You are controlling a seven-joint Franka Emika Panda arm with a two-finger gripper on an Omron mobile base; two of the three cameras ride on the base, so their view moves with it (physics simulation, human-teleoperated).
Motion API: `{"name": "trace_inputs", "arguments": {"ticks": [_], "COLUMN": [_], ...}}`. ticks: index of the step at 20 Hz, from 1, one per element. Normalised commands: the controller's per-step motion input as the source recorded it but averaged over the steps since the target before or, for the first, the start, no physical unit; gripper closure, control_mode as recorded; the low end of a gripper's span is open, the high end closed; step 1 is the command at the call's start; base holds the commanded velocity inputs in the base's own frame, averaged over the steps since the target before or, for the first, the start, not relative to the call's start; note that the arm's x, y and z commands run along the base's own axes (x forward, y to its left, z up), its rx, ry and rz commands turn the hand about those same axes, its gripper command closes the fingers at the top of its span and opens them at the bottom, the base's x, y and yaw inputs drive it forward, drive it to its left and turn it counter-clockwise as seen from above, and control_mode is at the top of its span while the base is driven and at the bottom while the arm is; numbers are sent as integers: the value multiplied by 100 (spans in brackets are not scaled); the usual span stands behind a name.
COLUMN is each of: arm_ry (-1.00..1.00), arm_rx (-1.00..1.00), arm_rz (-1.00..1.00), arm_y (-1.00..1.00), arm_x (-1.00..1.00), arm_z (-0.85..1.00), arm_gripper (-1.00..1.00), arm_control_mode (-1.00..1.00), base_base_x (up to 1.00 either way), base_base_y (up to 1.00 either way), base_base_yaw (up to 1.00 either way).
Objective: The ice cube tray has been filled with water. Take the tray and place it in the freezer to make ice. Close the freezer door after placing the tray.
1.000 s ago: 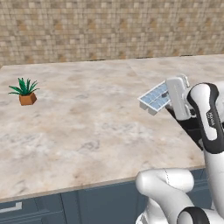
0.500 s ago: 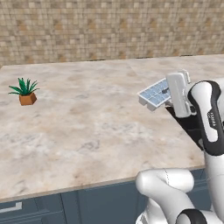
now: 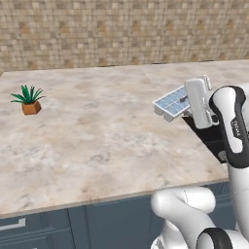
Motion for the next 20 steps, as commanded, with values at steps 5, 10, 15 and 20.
{"name": "trace_inputs", "arguments": {"ticks": [5,10,15,20], "arm_ry": [0,0,0,0], "arm_rx": [0,0,0,0], "arm_rz": [0,0,0,0], "arm_y": [0,0,0,0], "arm_x": [0,0,0,0], "arm_z": [0,0,0,0], "arm_gripper": [100,100,100,100], "arm_control_mode": [100,100,100,100], "base_base_x": [-100,-100,-99,-96], "base_base_y": [0,0,0,0], "base_base_yaw": [0,2,3,0]}}
